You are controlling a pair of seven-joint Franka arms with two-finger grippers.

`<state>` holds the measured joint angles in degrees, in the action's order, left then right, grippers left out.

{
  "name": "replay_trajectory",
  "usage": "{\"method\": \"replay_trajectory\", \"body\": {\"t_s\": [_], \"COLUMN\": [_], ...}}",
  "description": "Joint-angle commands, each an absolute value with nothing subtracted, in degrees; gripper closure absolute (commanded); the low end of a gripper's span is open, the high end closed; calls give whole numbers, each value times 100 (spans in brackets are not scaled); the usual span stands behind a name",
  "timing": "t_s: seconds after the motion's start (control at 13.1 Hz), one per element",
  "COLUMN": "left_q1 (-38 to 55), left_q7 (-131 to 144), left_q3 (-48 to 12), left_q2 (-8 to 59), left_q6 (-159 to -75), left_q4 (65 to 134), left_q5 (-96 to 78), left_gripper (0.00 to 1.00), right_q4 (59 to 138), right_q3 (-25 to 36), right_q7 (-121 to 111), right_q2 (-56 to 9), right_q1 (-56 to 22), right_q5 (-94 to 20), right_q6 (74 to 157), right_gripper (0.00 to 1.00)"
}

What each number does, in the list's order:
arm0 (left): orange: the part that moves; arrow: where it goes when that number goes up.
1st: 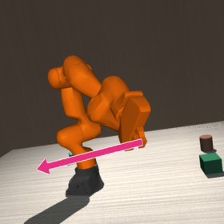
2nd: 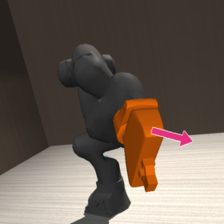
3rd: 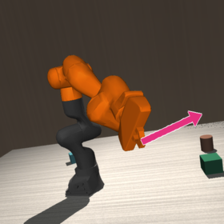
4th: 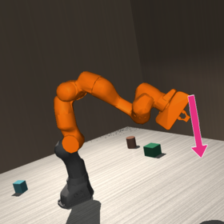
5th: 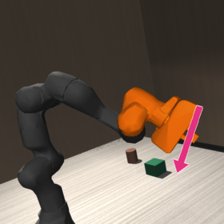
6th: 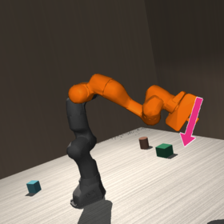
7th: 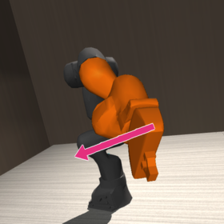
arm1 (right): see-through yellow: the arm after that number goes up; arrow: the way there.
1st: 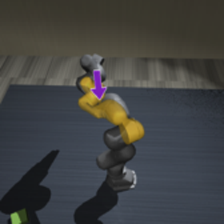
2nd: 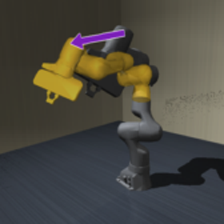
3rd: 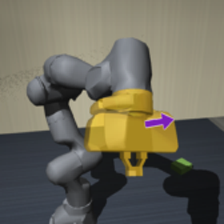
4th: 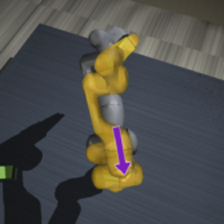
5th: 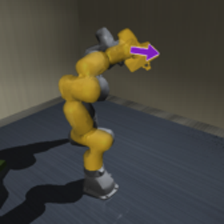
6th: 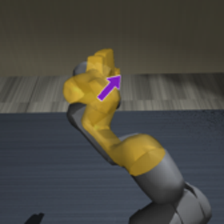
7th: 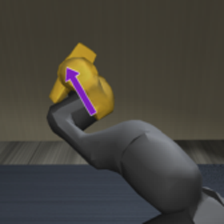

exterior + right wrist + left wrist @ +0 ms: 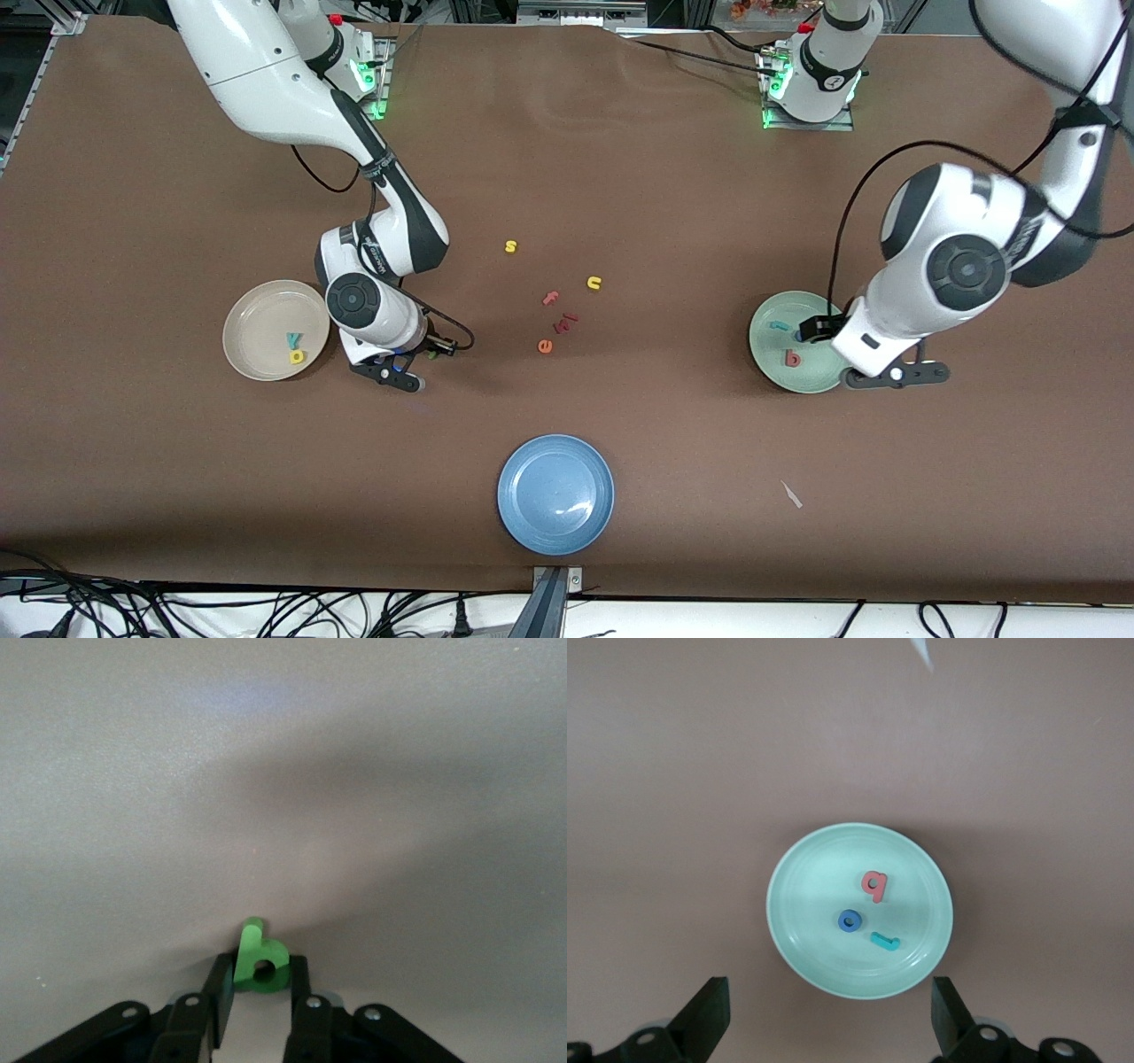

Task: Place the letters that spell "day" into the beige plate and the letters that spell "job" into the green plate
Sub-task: 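Drop the blue o on the green plate while the right gripper grasps the green 6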

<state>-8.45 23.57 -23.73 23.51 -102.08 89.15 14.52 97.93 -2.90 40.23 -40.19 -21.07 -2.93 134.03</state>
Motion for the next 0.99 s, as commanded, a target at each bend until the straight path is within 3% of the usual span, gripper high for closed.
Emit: {"method": "replay_trajectory", "body": {"t_s": [0.0, 0.08, 0.31, 0.54, 0.77, 0.92], "left_q1": [-808, -861, -975, -1125, -1029, -837], "left_q7": [2303, 2172, 1023, 923, 1037, 1037], "left_q3": [-2487, -2548, -2496, -2514, -2479, -2130], "left_q2": [2339, 2312, 2232, 2171, 1883, 1567], "left_q6": [-9608, -9546, -9194, -9185, -9193, -9254], "left_q4": [8159, 7947, 7490, 7453, 7584, 7899], "left_q5": [1223, 987, 589, 571, 632, 581], "left_gripper": [0, 0, 0, 0, 0, 0], "right_q4": [9659, 9642, 9300, 9351, 10148, 10659], "right_q3": [-290, -290, -246, 34, 403, 693], "right_q7": [4025, 3947, 3754, 2641, 1604, 917], "right_q2": [-4148, -4131, -4017, -3605, -2886, -2542], "right_q1": [-2109, -2101, -2066, -1925, -1934, -1934], "right_q5": [-404, -396, -317, -334, -316, -299], "right_q6": [13421, 13395, 12747, 11930, 11891, 12154], "right_gripper": [83, 87, 87, 89, 91, 91]}}
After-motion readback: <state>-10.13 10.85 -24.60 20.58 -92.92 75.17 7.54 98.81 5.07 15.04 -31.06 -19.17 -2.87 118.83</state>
